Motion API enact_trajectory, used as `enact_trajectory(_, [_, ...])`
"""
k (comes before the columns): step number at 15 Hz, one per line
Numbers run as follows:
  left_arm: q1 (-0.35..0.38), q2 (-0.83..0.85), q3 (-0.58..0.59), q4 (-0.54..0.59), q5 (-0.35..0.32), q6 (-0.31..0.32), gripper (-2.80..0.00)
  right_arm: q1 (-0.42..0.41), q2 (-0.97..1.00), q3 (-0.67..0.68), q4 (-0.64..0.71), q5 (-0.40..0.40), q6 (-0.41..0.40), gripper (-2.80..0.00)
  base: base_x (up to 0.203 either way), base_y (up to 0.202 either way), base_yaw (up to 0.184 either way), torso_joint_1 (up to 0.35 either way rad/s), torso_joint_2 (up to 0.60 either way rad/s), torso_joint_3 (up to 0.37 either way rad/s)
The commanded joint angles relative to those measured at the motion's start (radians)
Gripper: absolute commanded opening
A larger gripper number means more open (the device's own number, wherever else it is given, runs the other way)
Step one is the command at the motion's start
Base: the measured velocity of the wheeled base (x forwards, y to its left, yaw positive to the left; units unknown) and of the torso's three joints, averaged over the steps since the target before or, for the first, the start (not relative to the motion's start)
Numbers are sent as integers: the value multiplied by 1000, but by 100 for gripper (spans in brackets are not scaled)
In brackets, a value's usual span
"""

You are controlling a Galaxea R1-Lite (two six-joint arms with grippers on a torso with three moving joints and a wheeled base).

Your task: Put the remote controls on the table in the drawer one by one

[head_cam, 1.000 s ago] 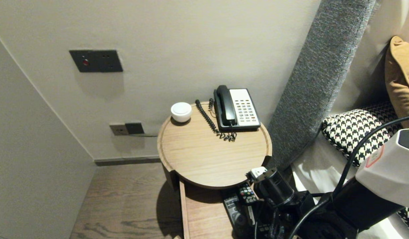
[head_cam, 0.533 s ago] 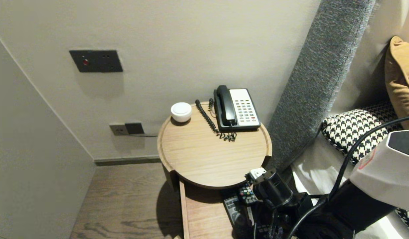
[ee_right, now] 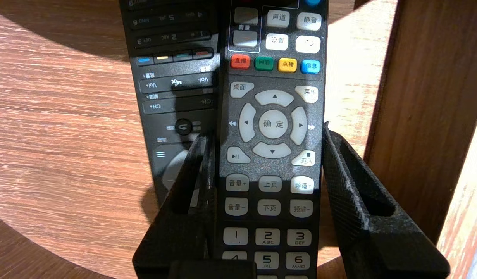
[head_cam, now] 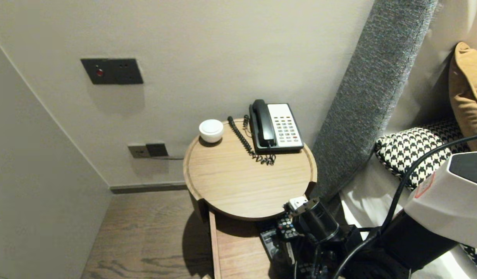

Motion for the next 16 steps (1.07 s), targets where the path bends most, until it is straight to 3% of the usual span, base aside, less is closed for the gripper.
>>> enact_trajectory(1, [0,0,0,0,0,0,-280,5,-2,-6,-6,-3,3,-280,0,0,0,0,0,0])
enact_trajectory(10, [0,0,0,0,0,0,-280,-2,-20,1,-3,-3,-1,-280,0,0,0,0,0,0])
enact_trajectory(16, [0,0,0,0,0,0,-280,-16,-27,18,-13,-29,-51,-280,0,0,0,0,0,0])
